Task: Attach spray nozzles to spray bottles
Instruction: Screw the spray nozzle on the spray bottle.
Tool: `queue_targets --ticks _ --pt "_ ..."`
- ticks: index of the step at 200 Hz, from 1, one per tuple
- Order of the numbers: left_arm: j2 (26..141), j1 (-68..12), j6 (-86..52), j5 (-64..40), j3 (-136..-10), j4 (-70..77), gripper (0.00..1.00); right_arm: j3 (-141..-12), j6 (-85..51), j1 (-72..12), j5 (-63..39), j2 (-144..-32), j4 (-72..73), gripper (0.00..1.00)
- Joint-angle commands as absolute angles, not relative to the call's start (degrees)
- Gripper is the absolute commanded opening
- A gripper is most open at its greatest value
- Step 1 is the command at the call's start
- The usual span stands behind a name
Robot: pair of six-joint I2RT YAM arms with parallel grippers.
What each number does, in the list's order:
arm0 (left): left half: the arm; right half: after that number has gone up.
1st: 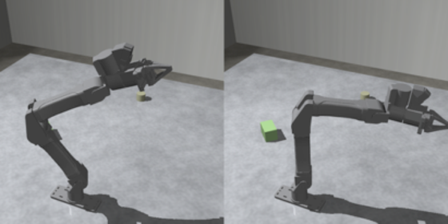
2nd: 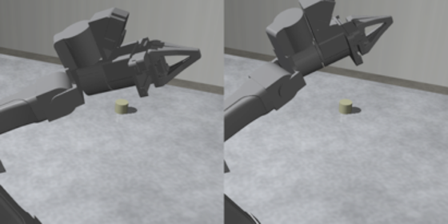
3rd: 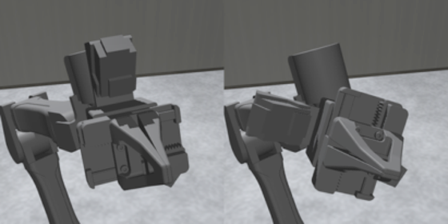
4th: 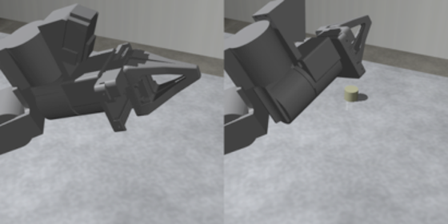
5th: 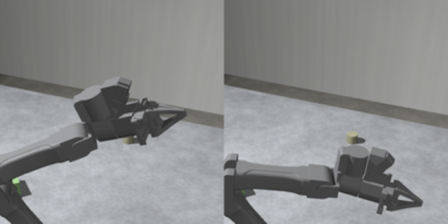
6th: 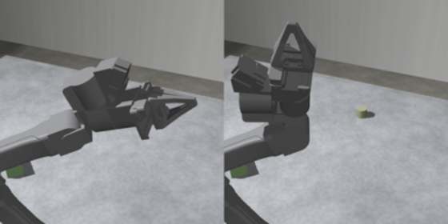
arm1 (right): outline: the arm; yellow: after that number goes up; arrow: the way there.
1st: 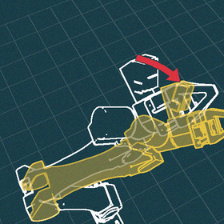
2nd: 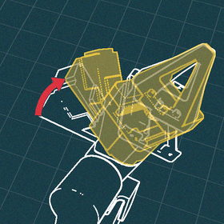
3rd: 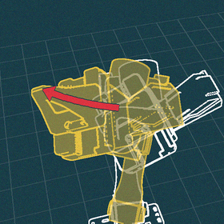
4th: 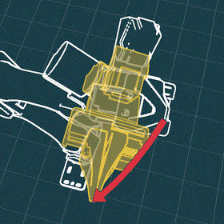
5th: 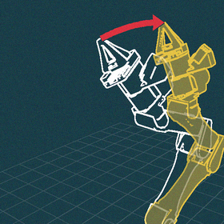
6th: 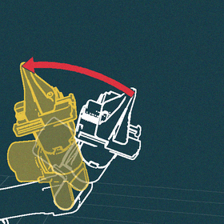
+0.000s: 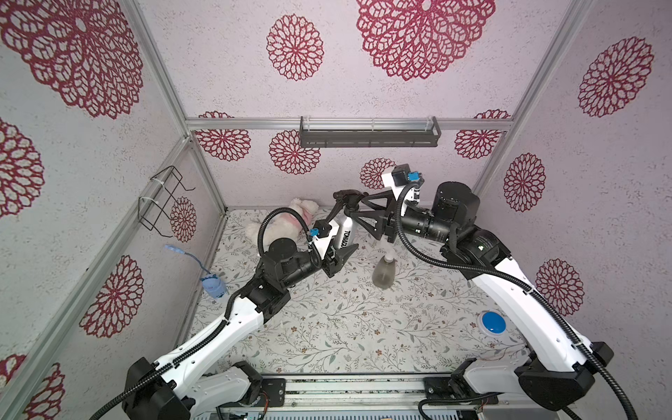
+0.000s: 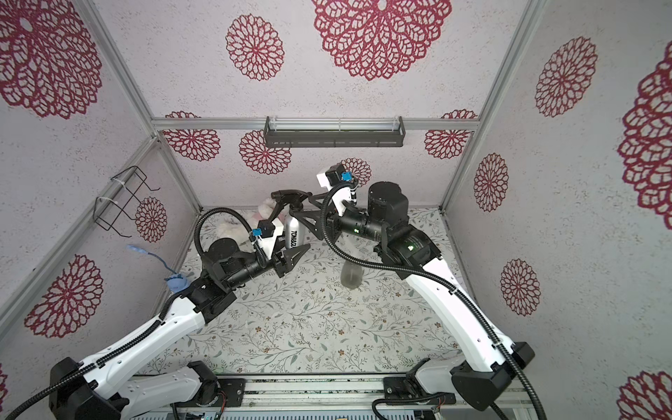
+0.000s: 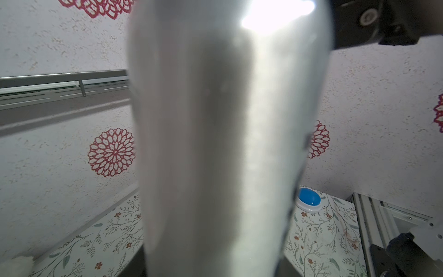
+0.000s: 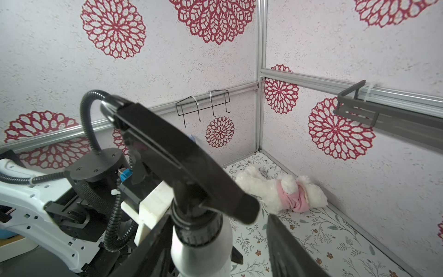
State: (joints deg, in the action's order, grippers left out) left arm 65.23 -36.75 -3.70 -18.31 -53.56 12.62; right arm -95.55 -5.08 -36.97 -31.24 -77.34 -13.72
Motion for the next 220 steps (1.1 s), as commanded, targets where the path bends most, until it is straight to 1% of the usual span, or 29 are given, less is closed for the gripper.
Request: queue_targets --ticks 1,47,73,107,121,154,187,203,220 --pt "64.78 -36.21 -4.32 -20.56 -54.38 13.56 0.00 -99.24 -5.45 -36.31 -37.75 -77.92 -11.06 0.57" --pt "64.69 -36.13 -4.18 -20.92 -54.58 13.30 0.00 -101.80 -5.48 -36.30 -40.69 -80.16 -13.27 0.40" --pt "64.73 -36.04 -4.00 -21.08 -54.83 12.96 0.00 -101.41 -5.58 -36.30 -40.79 -80.04 -13.61 0.37" --pt "64.21 -35.95 -3.87 -20.83 -54.69 13.17 0.00 -98.72 -5.66 -36.30 -39.12 -78.56 -12.56 0.36" --pt "64.07 -35.95 -3.93 -20.74 -54.67 13.20 0.00 -97.38 -6.12 -36.30 -38.28 -77.84 -11.60 0.32" --pt "63.89 -35.87 -4.18 -20.65 -54.49 13.51 0.00 -94.10 -7.58 -36.30 -37.66 -76.16 -8.39 0.28" --pt "64.08 -35.70 -6.20 -19.23 -53.98 16.54 0.00 -86.01 -11.11 -36.76 -32.04 -72.87 0.84 0.23" --pt "64.48 -35.68 -7.10 -17.41 -53.92 18.11 0.00 -80.94 -12.02 -38.59 -25.39 -71.42 5.95 0.22" --pt "65.23 -35.68 -7.39 -15.66 -54.61 18.74 0.00 -76.95 -11.30 -41.94 -16.12 -70.69 9.89 0.21"
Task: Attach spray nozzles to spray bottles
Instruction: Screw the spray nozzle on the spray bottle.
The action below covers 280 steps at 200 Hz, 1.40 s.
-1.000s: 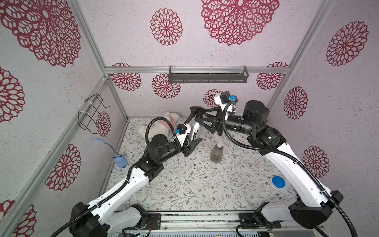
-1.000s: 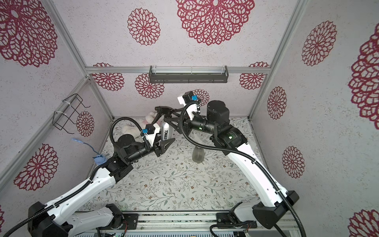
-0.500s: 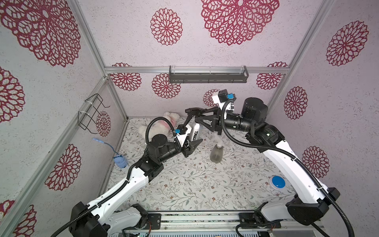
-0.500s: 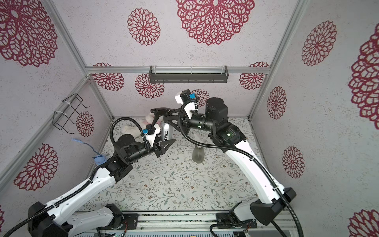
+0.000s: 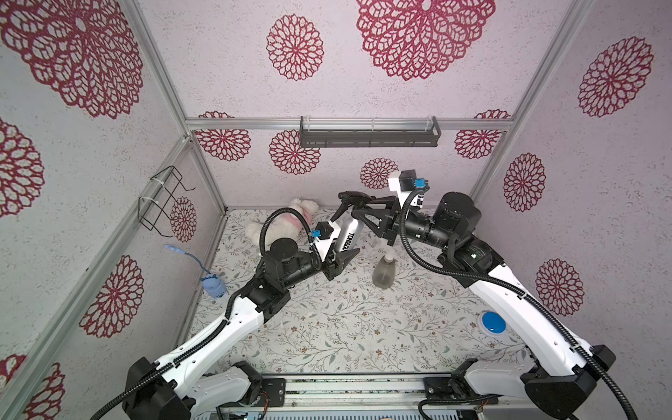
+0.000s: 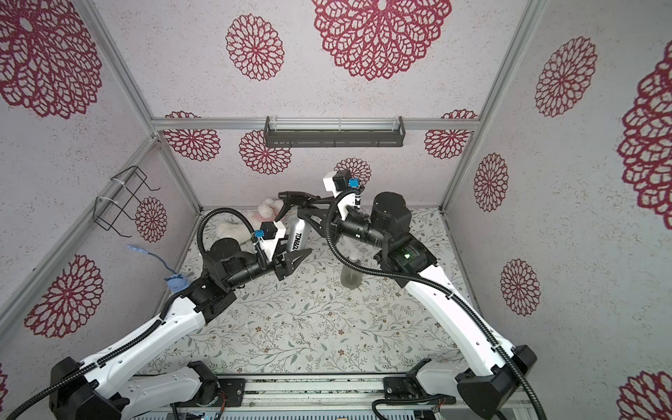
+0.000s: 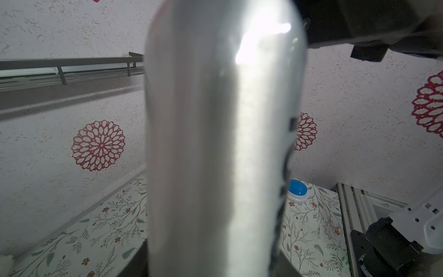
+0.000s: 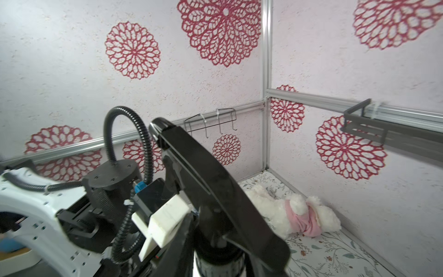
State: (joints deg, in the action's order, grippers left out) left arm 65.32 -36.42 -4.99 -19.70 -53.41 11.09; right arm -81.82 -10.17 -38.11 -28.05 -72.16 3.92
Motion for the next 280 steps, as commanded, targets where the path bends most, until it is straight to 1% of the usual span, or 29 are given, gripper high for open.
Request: queue_targets --ticks 1,19,34,62,94,106,116,132,155,181,206,228,254,280 --pt "65.27 -35.68 -7.39 -15.57 -54.64 18.77 0.00 -76.75 -11.19 -42.19 -15.53 -70.72 10.08 0.21" --pt "66.03 -35.73 -8.02 -14.72 -55.10 20.59 0.00 -73.03 -10.95 -46.52 -5.99 -70.76 15.05 0.20" --pt "66.80 -35.77 -8.07 -14.59 -55.28 22.41 0.00 -70.35 -12.69 -49.78 -1.67 -71.80 20.43 0.20" --pt "67.77 -35.77 -7.42 -14.51 -54.93 24.52 0.00 -69.21 -19.03 -51.98 0.25 -73.71 24.88 0.18" --pt "66.18 -35.87 -5.29 -11.64 -54.46 22.01 0.00 -75.54 -15.79 -54.87 11.13 -74.30 12.82 0.16" --pt "65.58 -35.99 -4.53 -10.20 -54.61 20.56 0.00 -80.29 -14.10 -55.81 14.47 -76.09 4.61 0.16" --pt "65.31 -36.00 -3.76 -9.49 -55.21 18.80 0.00 -82.57 -12.40 -56.88 16.87 -77.39 0.53 0.16" --pt "65.37 -35.95 -3.18 -8.99 -56.04 16.93 0.00 -84.29 -12.25 -57.63 19.13 -78.90 -2.59 0.15" --pt "65.50 -36.04 -2.75 -7.75 -57.40 14.27 0.00 -87.18 -10.30 -59.31 26.01 -80.83 -6.64 0.15" --pt "65.31 -36.12 -1.94 -6.52 -58.25 11.62 0.00 -90.06 -9.11 -60.03 31.38 -83.05 -11.02 0.13" --pt "65.12 -36.56 -1.51 -3.72 -58.44 11.41 0.00 -91.12 -11.02 -61.30 36.85 -84.35 -11.65 0.13" --pt "65.56 -37.21 -1.01 -1.99 -58.04 13.02 0.00 -90.56 -16.67 -61.79 37.84 -85.21 -9.51 0.12" --pt "65.99 -38.27 -0.28 -0.70 -56.56 16.86 0.00 -88.07 -23.73 -62.63 38.07 -86.64 -2.94 0.13" --pt "66.77 -39.09 1.68 0.64 -56.39 17.20 0.00 -91.65 -26.79 -63.63 41.02 -90.64 -4.85 0.13"
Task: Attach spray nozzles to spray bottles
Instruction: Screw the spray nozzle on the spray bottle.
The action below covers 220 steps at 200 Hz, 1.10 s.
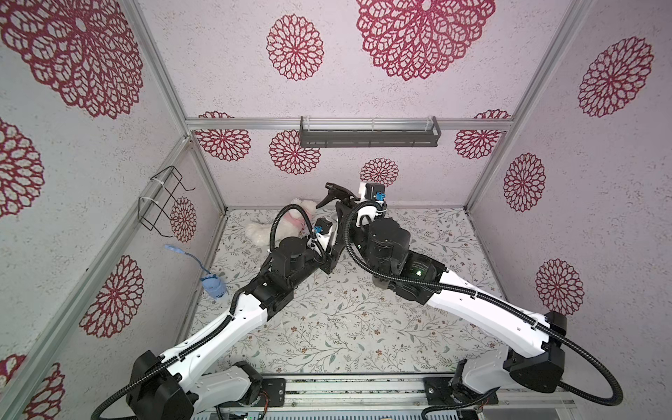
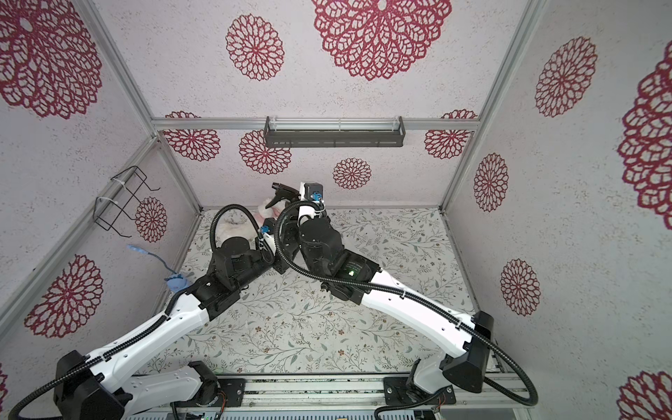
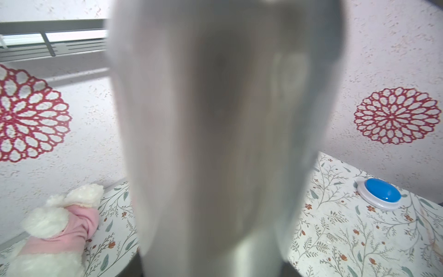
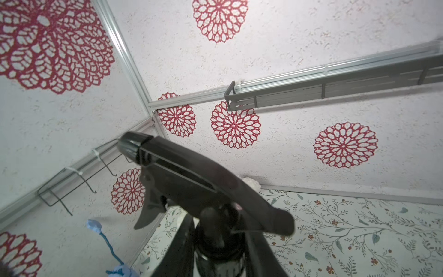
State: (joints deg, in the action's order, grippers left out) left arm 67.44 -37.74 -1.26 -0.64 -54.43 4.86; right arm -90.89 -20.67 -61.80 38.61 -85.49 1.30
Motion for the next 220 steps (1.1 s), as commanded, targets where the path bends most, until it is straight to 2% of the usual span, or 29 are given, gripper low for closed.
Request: queue_targets --ticks 1,73,99,147,166,220 --pt "66.79 -39.10 1.76 0.76 -56.37 17.26 0.00 -91.84 -26.93 -63.67 41.12 -90.80 -5.02 0.13" --pt "68.79 -42.26 7.58 8.66 -55.96 20.69 0.00 -103.83 -26.89 -64.89 48.97 -100.66 -15.08 0.14" --pt "68.49 -42.72 8.39 10.21 -55.82 20.21 0.00 -105.82 -25.87 -64.95 43.73 -100.44 -17.24 0.21" --pt "67.59 -41.61 7.58 8.85 -54.89 19.69 0.00 -101.80 -21.57 -64.95 33.61 -91.08 -16.44 0.51" --pt "67.21 -40.51 6.16 7.35 -54.32 19.78 0.00 -98.01 -19.47 -64.95 30.55 -85.39 -14.43 0.59" --pt "67.02 -38.86 4.51 4.63 -54.67 19.73 0.00 -92.78 -15.32 -64.61 24.46 -76.11 -19.43 0.63"
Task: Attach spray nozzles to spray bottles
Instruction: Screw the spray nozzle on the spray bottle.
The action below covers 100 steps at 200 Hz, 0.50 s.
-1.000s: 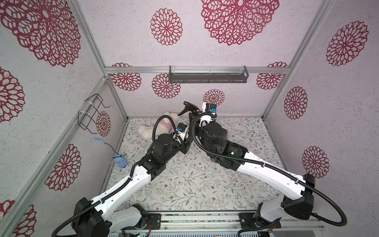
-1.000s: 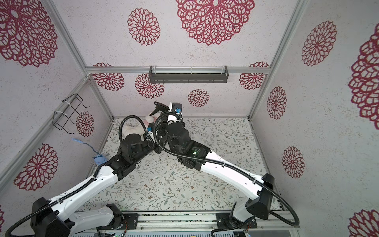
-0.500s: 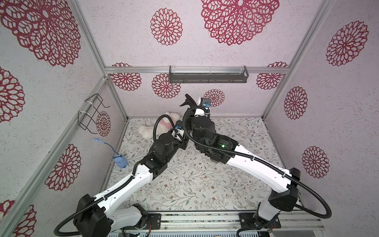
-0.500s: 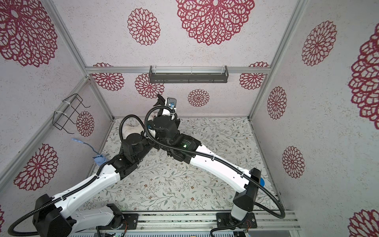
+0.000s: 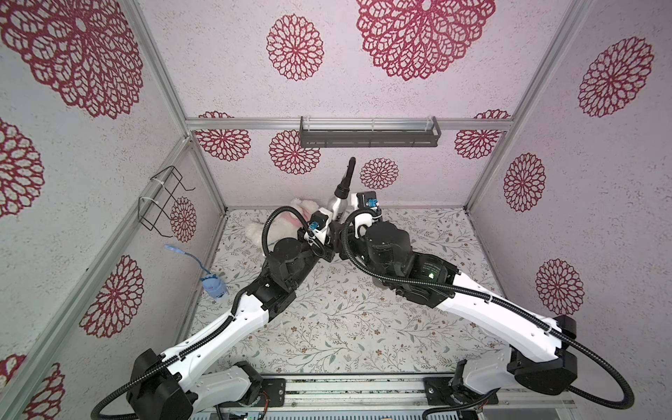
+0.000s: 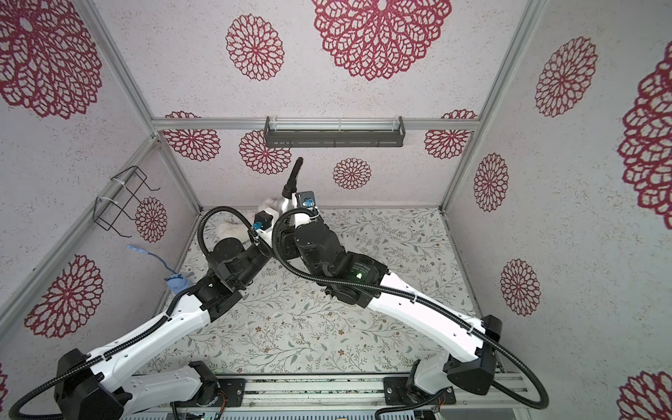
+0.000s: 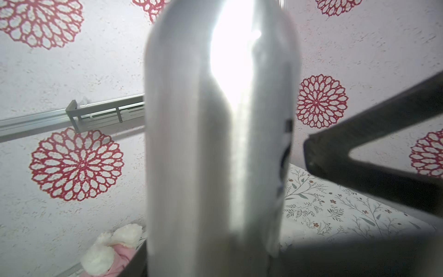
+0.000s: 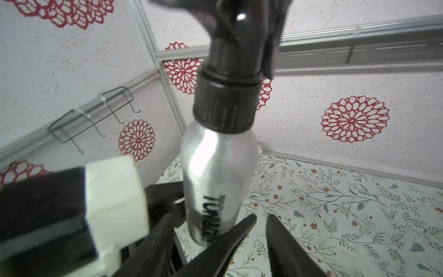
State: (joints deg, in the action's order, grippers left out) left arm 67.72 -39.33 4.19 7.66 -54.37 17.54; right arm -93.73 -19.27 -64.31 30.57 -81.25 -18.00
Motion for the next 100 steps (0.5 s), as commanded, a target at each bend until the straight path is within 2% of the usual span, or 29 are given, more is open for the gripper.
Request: queue_targets --ticks 1,35,76,100 --pt "66.99 -38.85 4.45 4.56 -54.67 19.75 0.00 -92.67 -15.22 -64.61 24.09 -75.94 -19.39 0.63" --pt "67.23 -38.33 3.11 2.73 -54.32 20.83 0.00 -92.69 -12.61 -62.80 20.52 -71.75 -20.03 0.63" --pt "67.31 -38.15 1.94 1.80 -54.32 21.53 0.00 -91.01 -14.26 -53.98 4.79 -69.18 -16.31 0.64" --pt "67.41 -38.06 1.67 1.37 -54.42 21.36 0.00 -92.29 -13.62 -51.65 2.07 -70.08 -14.58 0.62"
